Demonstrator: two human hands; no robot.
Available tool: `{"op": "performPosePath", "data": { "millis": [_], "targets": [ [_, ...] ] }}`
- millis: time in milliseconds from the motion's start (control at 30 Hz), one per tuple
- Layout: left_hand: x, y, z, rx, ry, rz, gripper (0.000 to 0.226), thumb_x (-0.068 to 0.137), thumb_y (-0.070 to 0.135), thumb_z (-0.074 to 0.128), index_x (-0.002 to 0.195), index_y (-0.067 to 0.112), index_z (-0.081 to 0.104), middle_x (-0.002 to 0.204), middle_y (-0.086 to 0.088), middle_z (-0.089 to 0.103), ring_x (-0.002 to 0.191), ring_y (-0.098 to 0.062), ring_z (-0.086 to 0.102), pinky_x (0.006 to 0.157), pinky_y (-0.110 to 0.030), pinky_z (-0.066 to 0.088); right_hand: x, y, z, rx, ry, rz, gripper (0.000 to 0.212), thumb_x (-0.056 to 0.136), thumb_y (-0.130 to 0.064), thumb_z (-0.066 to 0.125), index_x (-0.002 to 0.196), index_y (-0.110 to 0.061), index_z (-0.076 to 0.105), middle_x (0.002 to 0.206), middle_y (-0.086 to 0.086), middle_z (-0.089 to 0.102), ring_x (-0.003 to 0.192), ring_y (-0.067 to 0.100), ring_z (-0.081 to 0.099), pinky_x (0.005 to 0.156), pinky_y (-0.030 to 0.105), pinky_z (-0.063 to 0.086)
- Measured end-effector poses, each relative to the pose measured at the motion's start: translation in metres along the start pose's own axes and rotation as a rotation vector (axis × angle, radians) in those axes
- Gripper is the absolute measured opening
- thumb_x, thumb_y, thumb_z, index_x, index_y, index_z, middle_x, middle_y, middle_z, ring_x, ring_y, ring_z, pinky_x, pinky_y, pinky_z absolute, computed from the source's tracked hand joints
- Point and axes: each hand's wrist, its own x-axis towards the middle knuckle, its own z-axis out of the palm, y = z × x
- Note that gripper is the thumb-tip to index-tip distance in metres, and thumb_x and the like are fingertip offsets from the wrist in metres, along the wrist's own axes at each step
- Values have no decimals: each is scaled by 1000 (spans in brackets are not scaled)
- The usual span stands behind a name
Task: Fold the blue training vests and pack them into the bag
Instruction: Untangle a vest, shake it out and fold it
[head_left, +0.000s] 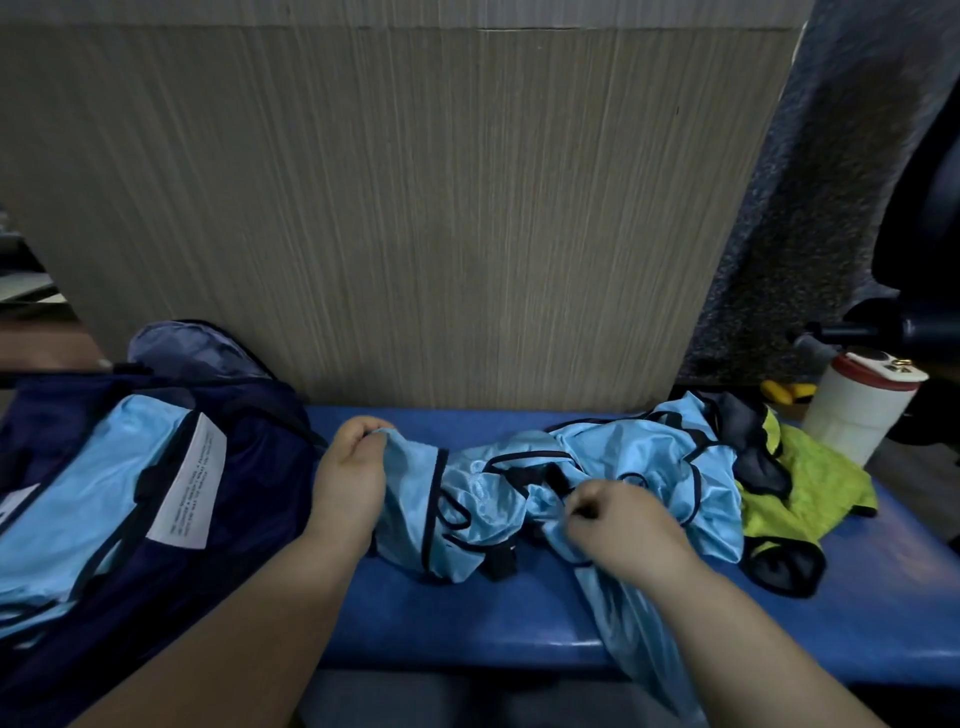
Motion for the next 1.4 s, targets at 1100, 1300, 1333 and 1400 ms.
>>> {"op": "performPosePath", "data": {
  "millis": [1100,1300,1333,1400],
  "targets": [
    [-4,-89,0,903,-295,385,64,76,72,38,111,27,67,114,12,60,109,-18,51,93,-30,40,8,59,-64,11,461,258,33,81,-51,69,83,-21,55,100,0,56,86,22,53,66,35,40],
    [-2,-85,1,694,-164,366,15,94,31,58,89,19,66,91,7,62,93,-20,55,85,-38,45,11,66,-61,64,379,239,39,87,-25,69,123,-31,54,118,3,59,78,22,58,51,30,39],
    [-2,-80,3,620,-139,360,20,95,32,57,81,19,63,82,7,61,85,-20,57,80,-40,47,10,67,-62,71,459,221,36,88,-22,66,121,-31,57,118,5,61,77,23,58,52,31,41],
    [-5,-67,8,465,-103,322,30,96,33,55,72,16,59,71,2,60,73,-17,57,71,-40,48,9,68,-64,-15,640,219,34,86,-15,62,117,-29,63,117,7,60,92,29,57,71,39,50]
  ]
}}
